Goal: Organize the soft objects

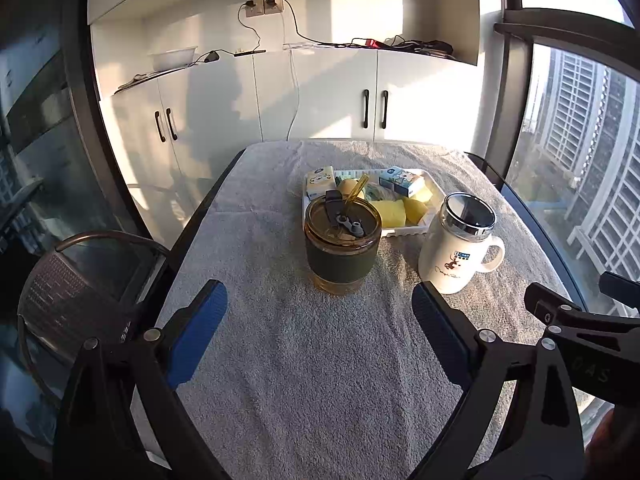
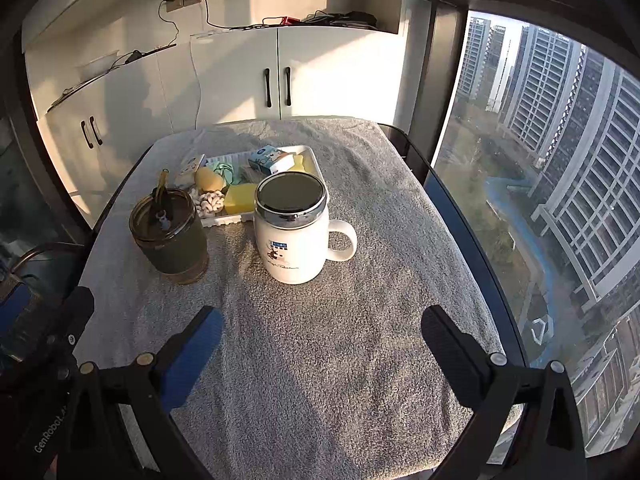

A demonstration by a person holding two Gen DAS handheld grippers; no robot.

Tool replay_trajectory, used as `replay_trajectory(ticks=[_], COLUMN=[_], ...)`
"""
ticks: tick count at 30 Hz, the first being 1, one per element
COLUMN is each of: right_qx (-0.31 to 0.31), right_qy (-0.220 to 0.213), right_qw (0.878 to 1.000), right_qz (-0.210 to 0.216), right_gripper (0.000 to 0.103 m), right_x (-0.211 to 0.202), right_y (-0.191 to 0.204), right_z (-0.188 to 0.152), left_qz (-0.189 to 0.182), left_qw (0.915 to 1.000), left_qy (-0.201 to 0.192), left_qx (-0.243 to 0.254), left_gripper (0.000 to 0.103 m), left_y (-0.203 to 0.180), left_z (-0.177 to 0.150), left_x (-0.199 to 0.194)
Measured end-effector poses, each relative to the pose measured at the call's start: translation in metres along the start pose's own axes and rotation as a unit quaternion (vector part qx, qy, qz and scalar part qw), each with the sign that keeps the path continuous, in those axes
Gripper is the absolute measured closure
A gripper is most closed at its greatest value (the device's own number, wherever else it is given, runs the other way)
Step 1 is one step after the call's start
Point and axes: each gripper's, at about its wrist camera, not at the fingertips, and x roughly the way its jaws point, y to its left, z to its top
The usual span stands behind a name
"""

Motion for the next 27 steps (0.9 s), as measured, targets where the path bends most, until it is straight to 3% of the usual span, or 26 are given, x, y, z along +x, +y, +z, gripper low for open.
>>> replay_trajectory(ticks=[27], right_qx=[-0.005], right_qy=[-0.007], right_qw=[1.0], right_qz=[-0.003], right_gripper=[0.001], right_x=[-0.0015], right_y=[0.0024], right_z=[0.0001], left_qz=[-0.001], left_qw=[1.0], left_qy=[-0.001], left_qx=[0.002], left_gripper=[0.009], left_y=[-0.0011], left_z=[-0.0014], left_x=[-0.0022])
